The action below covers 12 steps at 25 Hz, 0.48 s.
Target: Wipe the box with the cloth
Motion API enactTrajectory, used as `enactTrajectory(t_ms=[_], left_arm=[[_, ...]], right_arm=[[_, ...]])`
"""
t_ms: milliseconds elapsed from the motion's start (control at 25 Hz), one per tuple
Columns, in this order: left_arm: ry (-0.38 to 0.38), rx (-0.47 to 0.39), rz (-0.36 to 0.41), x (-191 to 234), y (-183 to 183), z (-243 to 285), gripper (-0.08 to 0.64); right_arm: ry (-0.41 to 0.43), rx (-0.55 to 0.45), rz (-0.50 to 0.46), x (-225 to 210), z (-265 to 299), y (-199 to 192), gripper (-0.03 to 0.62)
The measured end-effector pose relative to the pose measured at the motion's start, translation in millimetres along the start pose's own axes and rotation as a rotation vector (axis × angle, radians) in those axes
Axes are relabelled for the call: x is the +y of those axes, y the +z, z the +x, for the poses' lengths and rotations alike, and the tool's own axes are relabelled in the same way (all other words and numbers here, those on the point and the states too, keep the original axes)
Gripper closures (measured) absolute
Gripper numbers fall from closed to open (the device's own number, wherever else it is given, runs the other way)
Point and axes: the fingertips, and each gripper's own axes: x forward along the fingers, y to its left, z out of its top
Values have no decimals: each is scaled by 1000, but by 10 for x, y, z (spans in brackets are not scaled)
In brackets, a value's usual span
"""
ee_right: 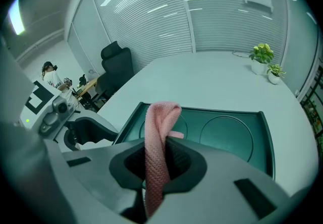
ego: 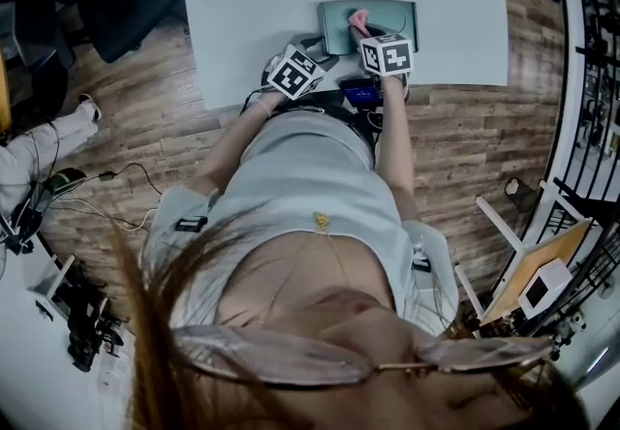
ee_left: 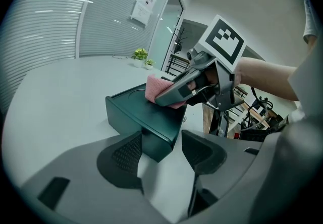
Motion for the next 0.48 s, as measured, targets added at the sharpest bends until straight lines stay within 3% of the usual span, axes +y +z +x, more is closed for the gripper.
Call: enactTrajectory(t_ms=[480], left_arm=[[-6, -8, -1, -19, 4, -15, 314]], right_arm=[[68, -12, -1, 310, 92, 18, 552]])
